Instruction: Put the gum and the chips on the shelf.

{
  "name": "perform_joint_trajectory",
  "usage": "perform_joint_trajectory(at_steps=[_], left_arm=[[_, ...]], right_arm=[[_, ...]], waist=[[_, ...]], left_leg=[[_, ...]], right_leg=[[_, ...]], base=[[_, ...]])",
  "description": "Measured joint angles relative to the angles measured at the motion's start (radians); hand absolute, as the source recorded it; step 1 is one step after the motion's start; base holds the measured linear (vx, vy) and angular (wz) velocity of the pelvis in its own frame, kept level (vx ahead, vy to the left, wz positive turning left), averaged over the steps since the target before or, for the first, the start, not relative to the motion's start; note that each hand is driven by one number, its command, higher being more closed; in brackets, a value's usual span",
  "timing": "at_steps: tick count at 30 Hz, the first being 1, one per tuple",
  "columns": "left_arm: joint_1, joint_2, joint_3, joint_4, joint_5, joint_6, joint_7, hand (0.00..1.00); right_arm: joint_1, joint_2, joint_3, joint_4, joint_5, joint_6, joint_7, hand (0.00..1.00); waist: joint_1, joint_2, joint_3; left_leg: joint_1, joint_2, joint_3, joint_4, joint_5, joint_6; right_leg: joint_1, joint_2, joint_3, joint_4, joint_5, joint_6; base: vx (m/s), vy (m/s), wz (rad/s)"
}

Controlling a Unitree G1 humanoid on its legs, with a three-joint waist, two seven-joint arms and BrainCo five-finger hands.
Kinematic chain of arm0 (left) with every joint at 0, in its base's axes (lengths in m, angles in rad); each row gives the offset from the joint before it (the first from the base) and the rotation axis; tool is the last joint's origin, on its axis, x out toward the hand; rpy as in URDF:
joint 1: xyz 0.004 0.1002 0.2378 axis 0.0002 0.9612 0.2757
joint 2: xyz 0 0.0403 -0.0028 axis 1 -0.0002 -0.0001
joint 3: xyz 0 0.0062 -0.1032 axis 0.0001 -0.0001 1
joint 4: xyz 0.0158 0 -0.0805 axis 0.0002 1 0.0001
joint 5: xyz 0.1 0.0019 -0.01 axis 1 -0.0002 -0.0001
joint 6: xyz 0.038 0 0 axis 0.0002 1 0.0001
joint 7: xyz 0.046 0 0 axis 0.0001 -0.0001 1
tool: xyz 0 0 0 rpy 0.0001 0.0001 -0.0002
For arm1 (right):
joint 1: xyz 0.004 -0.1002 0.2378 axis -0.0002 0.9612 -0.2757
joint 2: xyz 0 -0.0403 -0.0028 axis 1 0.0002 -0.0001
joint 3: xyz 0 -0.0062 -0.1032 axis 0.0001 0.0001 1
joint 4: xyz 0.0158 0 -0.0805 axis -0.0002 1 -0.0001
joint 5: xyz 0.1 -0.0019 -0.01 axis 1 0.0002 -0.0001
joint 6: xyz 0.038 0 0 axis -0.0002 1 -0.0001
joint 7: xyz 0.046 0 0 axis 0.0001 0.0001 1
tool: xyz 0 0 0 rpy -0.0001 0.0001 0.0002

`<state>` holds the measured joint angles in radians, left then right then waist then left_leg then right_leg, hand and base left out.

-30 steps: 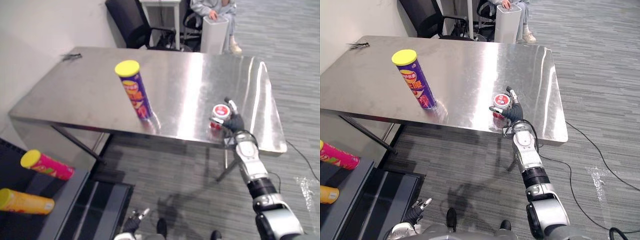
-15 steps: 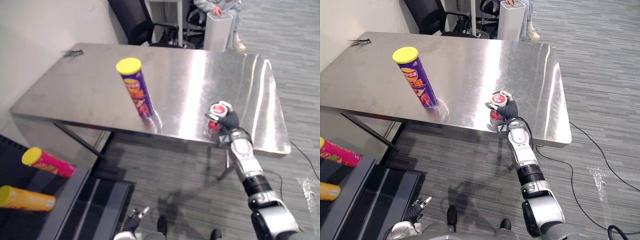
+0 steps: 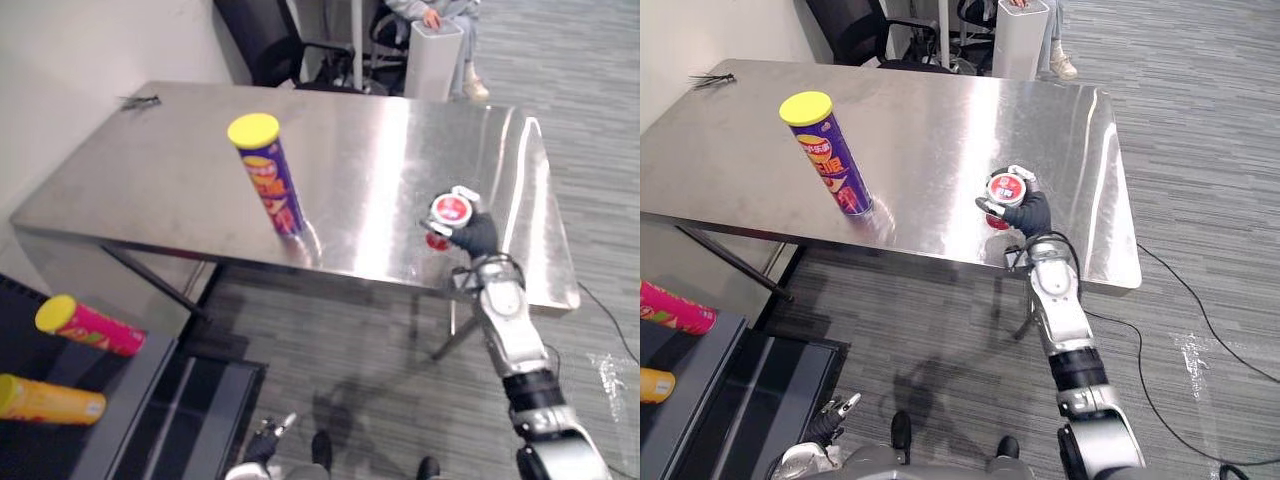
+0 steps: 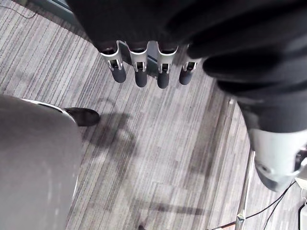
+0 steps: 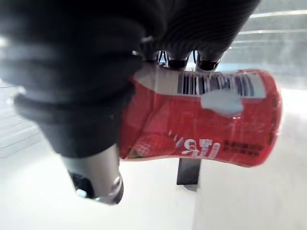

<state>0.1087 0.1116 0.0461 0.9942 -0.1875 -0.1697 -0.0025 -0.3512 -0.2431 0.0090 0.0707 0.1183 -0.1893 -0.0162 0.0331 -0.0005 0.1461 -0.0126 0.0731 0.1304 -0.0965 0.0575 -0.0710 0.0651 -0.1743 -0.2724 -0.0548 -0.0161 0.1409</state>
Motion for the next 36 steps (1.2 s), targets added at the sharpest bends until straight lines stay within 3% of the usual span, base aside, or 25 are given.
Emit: perform_joint_trajectory(at_steps=[7, 12, 21, 26, 29, 31, 32, 33, 34, 35, 36], left_arm=[[0.019, 0.0, 0.032, 0.004, 0.013, 0.002, -0.005, 0.0], [0.041, 0.001, 0.039, 0.015, 0.014, 0.004, -0.005, 0.0], [0.041, 0.001, 0.04, 0.023, 0.014, 0.004, -0.006, 0.0], [0.018, 0.008, 0.037, 0.032, 0.014, 0.005, -0.006, 0.0], [0.01, 0.005, 0.038, 0.021, 0.005, 0.004, -0.009, 0.0], [0.01, 0.001, 0.039, -0.002, 0.006, 0.005, -0.012, 0.0], [0.014, 0.001, 0.039, 0.0, 0.005, 0.006, -0.011, 0.0], [0.007, 0.01, 0.056, 0.007, 0.0, 0.008, -0.012, 0.0], [0.004, 0.01, 0.076, 0.003, -0.008, 0.008, -0.013, 0.0], [0.011, 0.008, 0.101, 0.006, -0.008, 0.01, -0.011, 0.0], [0.022, 0.006, 0.11, 0.007, -0.008, 0.014, -0.012, 0.0]], right_arm=[[0.212, -0.035, -0.143, -0.202, 0.018, -0.034, 0.044, 1.0], [0.294, -0.032, -0.172, -0.248, 0.045, -0.04, 0.05, 1.0], [0.337, -0.03, -0.216, -0.275, 0.049, -0.041, 0.069, 1.0], [0.35, -0.004, -0.187, -0.283, 0.131, -0.042, 0.069, 1.0], [0.299, -0.004, -0.117, -0.281, 0.16, -0.042, 0.069, 1.0], [0.246, -0.007, -0.099, -0.282, 0.166, -0.043, 0.069, 1.0], [0.228, -0.013, -0.1, -0.281, 0.166, -0.043, 0.068, 1.0], [0.221, -0.013, -0.117, -0.28, 0.165, -0.044, 0.067, 1.0], [0.216, -0.014, -0.131, -0.275, 0.164, -0.044, 0.064, 1.0], [0.202, -0.014, -0.153, -0.264, 0.164, -0.042, 0.054, 1.0], [0.201, -0.014, -0.16, -0.263, 0.163, -0.042, 0.048, 1.0]], waist=[[-0.022, -0.009, -0.018], [-0.029, -0.01, -0.066], [-0.028, -0.012, -0.071], [-0.032, -0.026, -0.06], [-0.021, -0.009, -0.039], [0.006, 0.021, -0.022], [0.024, 0.033, -0.013], [0.025, 0.006, -0.004], [0.026, -0.006, 0.003], [0.025, -0.007, 0.001], [0.024, -0.007, 0.001]], left_leg=[[0.017, 0.009, 0.009, 0.0, -0.002, -0.002], [0.019, 0.022, 0.027, 0.0, -0.005, -0.007], [0.031, 0.024, 0.044, 0.001, -0.005, -0.007], [-0.079, 0.022, -0.063, 0.155, -0.033, -0.009], [-0.144, 0.034, -0.17, 0.163, 0.002, -0.034], [-0.181, 0.051, -0.236, 0.098, 0.042, -0.06], [-0.193, 0.076, -0.202, 0.035, -0.01, -0.051], [-0.221, 0.084, -0.059, 0.054, -0.069, 0.044], [-0.247, 0.084, 0.022, 0.109, -0.056, 0.08], [-0.275, 0.1, 0.17, 0.266, -0.026, 0.127], [-0.269, 0.113, 0.223, 0.332, -0.027, 0.129]], right_leg=[[0.008, 0.008, 0.01, 0.002, 0.0, 0.0], [-0.009, 0.014, 0.038, 0.007, 0.0, -0.001], [-0.023, 0.012, 0.052, 0.044, -0.009, -0.009], [-0.097, -0.025, -0.02, 0.262, -0.125, -0.023], [-0.121, -0.015, -0.118, 0.326, -0.161, -0.051], [-0.164, -0.001, -0.193, 0.398, -0.194, -0.086], [-0.16, 0.011, -0.249, 0.373, -0.2, -0.101], [-0.159, -0.015, -0.312, 0.33, -0.185, -0.128], [-0.163, -0.034, -0.347, 0.328, -0.179, -0.141], [-0.159, -0.058, -0.405, 0.325, -0.174, -0.15], [-0.155, -0.066, -0.431, 0.325, -0.173, -0.152]], base=[[-0.02, -0.01, -0.06], [-0.01, -0.018, -0.12], [-0.01, -0.006, -0.06], [-0.06, -0.031, 0.59], [-0.15, -0.097, 0.95], [-0.26, -0.17, 1.06], [-0.3, -0.185, 1.47], [-0.25, -0.156, 1.51], [-0.19, -0.168, 1.61], [-0.12, -0.148, 1.16], [-0.11, -0.162, 1.36]])
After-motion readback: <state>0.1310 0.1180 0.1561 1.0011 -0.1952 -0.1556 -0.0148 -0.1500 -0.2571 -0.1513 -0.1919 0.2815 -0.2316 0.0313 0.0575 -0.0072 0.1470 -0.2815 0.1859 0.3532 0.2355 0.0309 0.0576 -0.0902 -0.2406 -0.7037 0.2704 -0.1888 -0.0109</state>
